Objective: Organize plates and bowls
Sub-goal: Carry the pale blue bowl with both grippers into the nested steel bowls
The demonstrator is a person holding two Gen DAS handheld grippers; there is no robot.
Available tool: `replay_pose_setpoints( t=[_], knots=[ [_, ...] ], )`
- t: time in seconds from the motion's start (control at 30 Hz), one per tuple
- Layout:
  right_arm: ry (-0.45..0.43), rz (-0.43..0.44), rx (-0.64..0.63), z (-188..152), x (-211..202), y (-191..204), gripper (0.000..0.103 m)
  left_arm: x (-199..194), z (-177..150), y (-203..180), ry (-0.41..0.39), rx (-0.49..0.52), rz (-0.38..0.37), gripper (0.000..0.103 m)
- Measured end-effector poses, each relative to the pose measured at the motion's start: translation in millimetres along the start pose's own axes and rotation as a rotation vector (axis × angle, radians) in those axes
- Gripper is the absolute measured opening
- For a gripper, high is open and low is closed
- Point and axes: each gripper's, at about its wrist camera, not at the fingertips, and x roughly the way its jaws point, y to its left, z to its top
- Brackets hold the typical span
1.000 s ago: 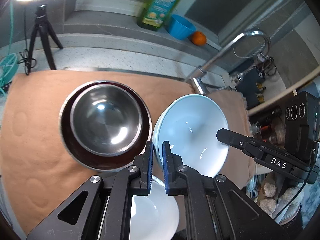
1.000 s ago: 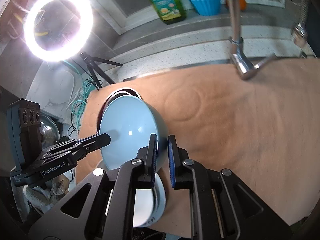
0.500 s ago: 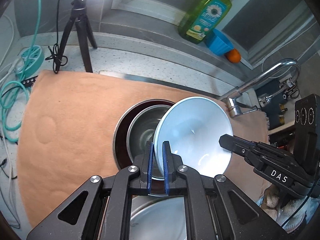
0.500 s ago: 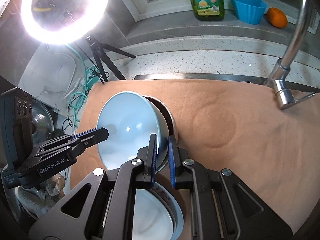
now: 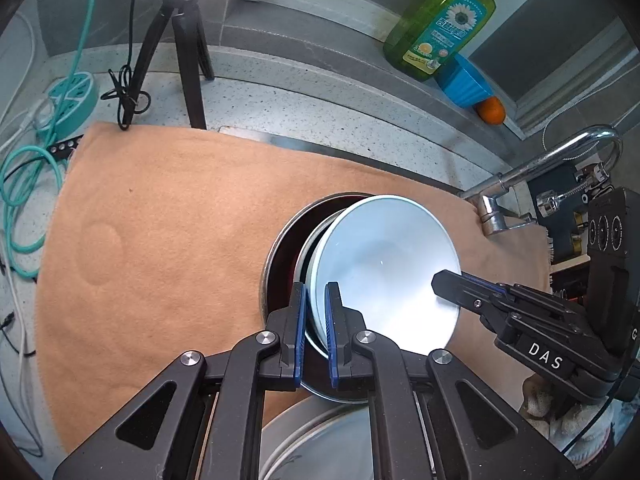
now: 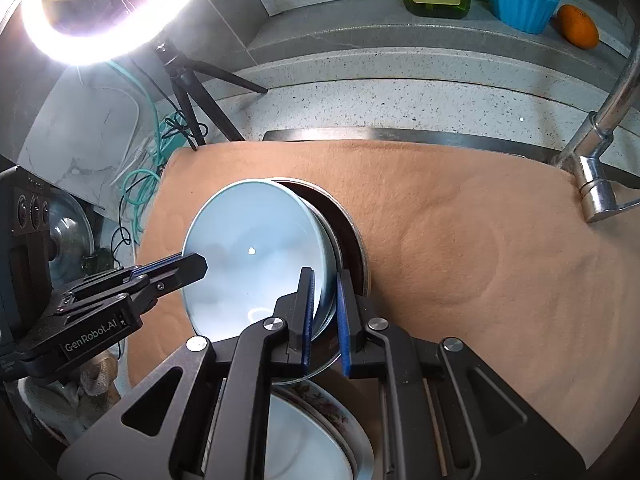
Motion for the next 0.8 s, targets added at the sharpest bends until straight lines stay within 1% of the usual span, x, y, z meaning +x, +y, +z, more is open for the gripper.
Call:
replay_pose_setpoints(
  t=[0.5, 0.8],
  knots=[
    [0.020, -0.008, -0.021, 0.9, 8.0, 3.5, 0.012, 2.3, -0.1, 0.1, 0.014, 0.010, 0.006, 0.008],
    [0.010, -0.006, -0.025, -0.4, 6.0, 3.5, 0.013, -0.4, -0.9, 0.9, 0.010, 0.008, 0.008, 0.008]
  ],
)
